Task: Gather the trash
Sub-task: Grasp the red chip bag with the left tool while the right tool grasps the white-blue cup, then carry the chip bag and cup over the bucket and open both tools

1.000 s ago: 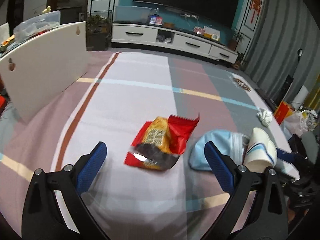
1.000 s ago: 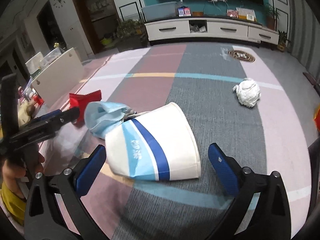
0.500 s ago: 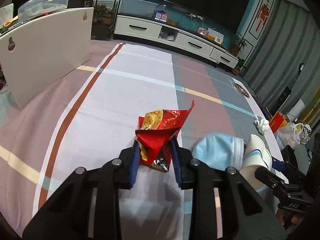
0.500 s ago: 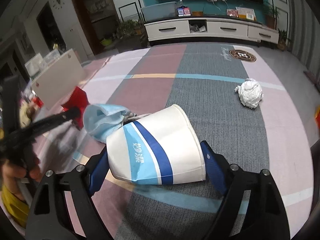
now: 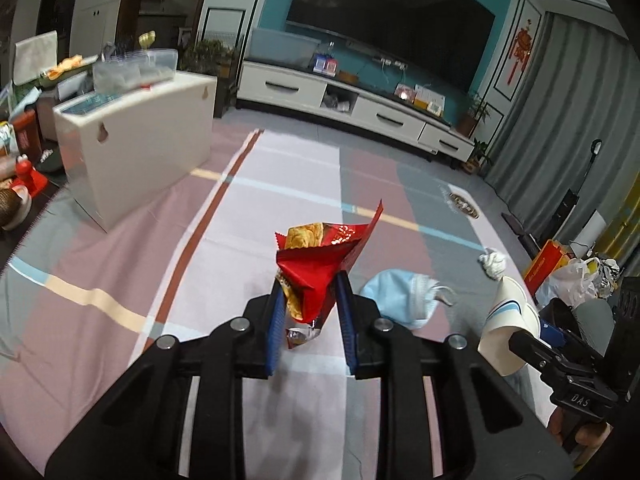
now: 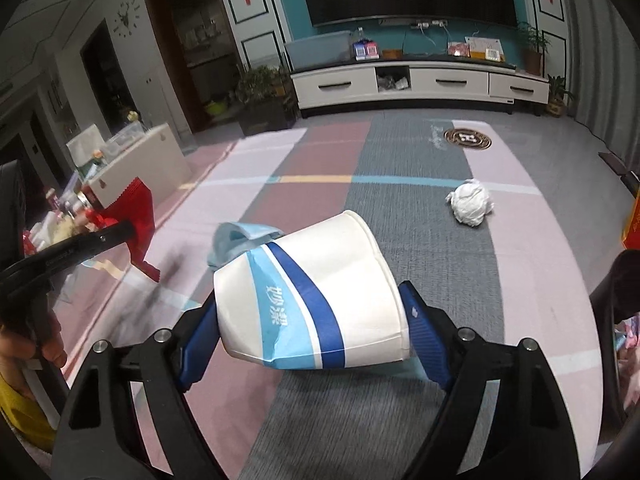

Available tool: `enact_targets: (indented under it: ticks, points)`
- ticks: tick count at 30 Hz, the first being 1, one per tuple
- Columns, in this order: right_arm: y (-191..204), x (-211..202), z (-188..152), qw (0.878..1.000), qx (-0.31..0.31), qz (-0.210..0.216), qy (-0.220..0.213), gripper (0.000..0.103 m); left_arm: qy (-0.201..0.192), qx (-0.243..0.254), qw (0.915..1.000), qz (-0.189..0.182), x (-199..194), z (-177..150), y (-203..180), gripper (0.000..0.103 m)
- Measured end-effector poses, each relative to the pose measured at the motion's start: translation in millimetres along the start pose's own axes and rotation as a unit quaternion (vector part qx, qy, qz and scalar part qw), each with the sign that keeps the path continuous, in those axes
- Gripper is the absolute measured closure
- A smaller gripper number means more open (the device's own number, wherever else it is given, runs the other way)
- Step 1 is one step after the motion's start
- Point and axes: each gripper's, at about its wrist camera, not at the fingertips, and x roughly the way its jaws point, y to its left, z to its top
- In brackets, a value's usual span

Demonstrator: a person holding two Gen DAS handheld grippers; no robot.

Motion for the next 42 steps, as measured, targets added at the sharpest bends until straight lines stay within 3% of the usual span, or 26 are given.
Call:
enact_targets:
  ticks: [5,16,33,42]
  points:
    - [2.5,-25.3,-3.9,1.0,-0.003,0.005,-0.019,0.02,-0.02,0.008,0.9997,-0.01,-28.7,0.6,-9.0,0.08]
    - [-6.5,-73.1,-8.6,0.998,-0.013,-0.002,-0.056,0.02,-0.052,0.055,0.9947,-0.07,-75.4,-8.5,-67.6,0.079]
    - [-68.8,-128.0,-15.3,0.994,0.023,-0.048,-0.093,0.02,-0.014,0.099,0.9864,-0.131,-63.0,-42.6,-158.7,0.08]
    - [-115.4,-152.8,-26.6,0.99,0.058,-0.083,-0.103,0.02,0.01,0.141,0.9765,-0.163,-52.5,-58.0,-218.8,0.08]
